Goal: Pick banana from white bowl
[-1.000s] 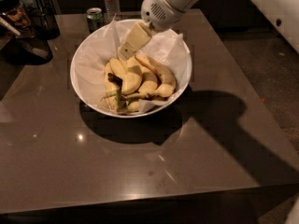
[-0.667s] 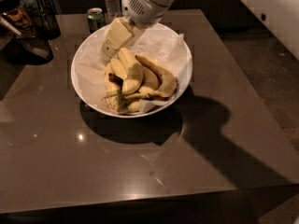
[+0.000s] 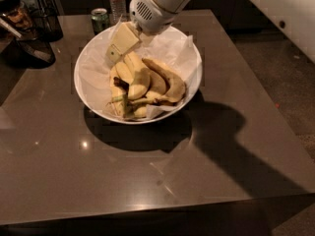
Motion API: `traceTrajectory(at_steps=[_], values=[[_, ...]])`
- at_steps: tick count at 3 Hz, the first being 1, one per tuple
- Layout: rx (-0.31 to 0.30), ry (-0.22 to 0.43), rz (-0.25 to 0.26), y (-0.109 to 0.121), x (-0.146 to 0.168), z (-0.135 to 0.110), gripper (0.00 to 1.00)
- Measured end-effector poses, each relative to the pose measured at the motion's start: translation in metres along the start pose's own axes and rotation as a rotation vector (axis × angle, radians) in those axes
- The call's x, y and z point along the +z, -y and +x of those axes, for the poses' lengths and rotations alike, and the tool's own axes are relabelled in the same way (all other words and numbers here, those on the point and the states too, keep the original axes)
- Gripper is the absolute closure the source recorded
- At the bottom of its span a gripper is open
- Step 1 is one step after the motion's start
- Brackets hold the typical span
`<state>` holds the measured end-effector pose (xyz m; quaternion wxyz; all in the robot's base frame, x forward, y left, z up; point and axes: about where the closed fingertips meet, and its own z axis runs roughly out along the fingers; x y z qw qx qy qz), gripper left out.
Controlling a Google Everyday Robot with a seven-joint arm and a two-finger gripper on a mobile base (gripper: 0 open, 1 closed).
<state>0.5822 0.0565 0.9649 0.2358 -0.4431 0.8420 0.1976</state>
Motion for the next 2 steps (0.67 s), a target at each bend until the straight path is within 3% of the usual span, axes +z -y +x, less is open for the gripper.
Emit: traceTrajectory(at_steps=[2], values=[[0.073,0.012,0.010,-0.007,0.007,0.030,0.27]])
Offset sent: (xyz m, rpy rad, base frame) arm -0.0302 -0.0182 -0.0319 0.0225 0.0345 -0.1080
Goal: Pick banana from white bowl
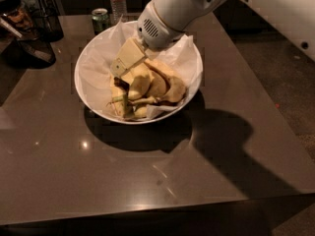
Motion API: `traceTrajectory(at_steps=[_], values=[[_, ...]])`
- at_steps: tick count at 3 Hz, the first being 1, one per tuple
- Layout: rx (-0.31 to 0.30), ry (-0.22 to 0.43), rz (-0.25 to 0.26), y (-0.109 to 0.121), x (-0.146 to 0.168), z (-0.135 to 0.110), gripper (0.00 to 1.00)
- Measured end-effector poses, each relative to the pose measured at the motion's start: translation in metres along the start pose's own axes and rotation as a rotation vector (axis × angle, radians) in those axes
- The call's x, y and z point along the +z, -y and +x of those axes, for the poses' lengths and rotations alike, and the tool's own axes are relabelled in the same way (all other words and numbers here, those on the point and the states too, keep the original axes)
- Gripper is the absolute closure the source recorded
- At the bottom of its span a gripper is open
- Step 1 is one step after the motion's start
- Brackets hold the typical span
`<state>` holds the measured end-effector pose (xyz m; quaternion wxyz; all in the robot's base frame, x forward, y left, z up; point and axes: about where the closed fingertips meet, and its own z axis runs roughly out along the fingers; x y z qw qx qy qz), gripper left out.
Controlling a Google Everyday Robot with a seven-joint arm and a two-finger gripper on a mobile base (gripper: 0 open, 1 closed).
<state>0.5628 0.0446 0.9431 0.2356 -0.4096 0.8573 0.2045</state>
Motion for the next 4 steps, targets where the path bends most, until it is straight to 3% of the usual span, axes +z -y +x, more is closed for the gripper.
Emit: traceTrajectory(at_steps=[4], values=[[0.101,-0.059,0.091,-0.005,0.027,0.010,0.30]])
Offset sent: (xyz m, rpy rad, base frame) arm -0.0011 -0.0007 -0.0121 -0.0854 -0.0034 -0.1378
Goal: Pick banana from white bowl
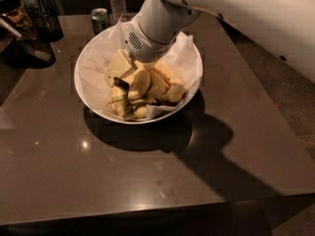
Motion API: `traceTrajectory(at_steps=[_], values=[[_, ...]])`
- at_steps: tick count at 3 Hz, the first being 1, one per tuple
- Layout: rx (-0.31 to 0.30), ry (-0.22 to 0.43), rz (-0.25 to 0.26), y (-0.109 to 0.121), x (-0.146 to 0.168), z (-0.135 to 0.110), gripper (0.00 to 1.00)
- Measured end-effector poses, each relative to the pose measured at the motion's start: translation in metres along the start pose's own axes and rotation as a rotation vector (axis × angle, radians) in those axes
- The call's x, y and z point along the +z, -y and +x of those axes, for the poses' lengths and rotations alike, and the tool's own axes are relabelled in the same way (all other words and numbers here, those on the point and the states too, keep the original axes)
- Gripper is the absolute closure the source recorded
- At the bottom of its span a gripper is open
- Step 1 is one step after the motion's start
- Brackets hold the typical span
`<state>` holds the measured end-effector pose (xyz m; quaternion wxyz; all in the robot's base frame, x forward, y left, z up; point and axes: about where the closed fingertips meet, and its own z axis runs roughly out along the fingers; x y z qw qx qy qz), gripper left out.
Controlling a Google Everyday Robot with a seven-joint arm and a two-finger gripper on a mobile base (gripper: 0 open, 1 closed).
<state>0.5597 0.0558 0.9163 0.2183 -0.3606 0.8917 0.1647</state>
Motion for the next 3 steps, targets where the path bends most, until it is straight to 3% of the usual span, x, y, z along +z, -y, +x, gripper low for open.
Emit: traceTrajectory(at_steps=[1,3], values=[[0.009,-0.009,0.004,-0.0048,0.0061,0.0008,0.48],[0.010,-0.006,0.008,-0.0026,0.0051,-0.0034,0.94]])
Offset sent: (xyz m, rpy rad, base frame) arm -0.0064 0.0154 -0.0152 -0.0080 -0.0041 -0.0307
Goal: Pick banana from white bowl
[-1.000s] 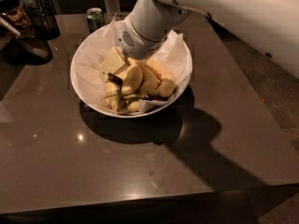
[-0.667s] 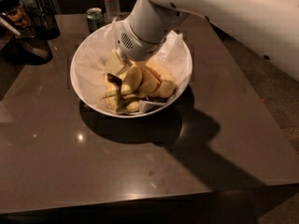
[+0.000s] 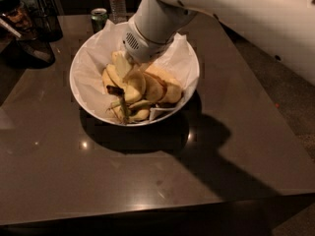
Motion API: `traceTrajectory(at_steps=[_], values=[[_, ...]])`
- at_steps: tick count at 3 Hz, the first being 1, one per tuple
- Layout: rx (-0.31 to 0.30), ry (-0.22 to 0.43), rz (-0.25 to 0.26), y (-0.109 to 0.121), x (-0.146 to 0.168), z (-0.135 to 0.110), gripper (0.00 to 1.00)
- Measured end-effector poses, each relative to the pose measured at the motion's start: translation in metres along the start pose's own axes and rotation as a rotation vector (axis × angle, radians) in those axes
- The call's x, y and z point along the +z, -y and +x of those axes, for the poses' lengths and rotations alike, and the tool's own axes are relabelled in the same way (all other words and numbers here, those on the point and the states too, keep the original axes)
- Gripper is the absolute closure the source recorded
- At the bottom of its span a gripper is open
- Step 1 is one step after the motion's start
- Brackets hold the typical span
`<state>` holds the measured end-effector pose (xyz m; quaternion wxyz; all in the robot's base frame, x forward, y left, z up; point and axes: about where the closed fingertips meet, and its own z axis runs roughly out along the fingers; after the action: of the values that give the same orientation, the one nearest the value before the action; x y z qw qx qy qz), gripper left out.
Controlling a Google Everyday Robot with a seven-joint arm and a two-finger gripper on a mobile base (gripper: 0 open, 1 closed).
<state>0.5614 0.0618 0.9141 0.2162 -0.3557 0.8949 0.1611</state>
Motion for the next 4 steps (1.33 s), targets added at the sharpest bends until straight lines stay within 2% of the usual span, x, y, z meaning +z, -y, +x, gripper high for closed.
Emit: traceTrajectory(at_steps=[1,2,3,4], values=[[-0.010,0.026,-0.026,-0.003,-0.001,0.007,1.00],[-0.004,0.117,-0.074,0.001,-0.008,0.005,1.00],[0.018,0.307,-0.115,0.023,-0.031,-0.002,1.00],[0.022,0.481,-0.173,0.039,-0.073,-0.008,1.00]])
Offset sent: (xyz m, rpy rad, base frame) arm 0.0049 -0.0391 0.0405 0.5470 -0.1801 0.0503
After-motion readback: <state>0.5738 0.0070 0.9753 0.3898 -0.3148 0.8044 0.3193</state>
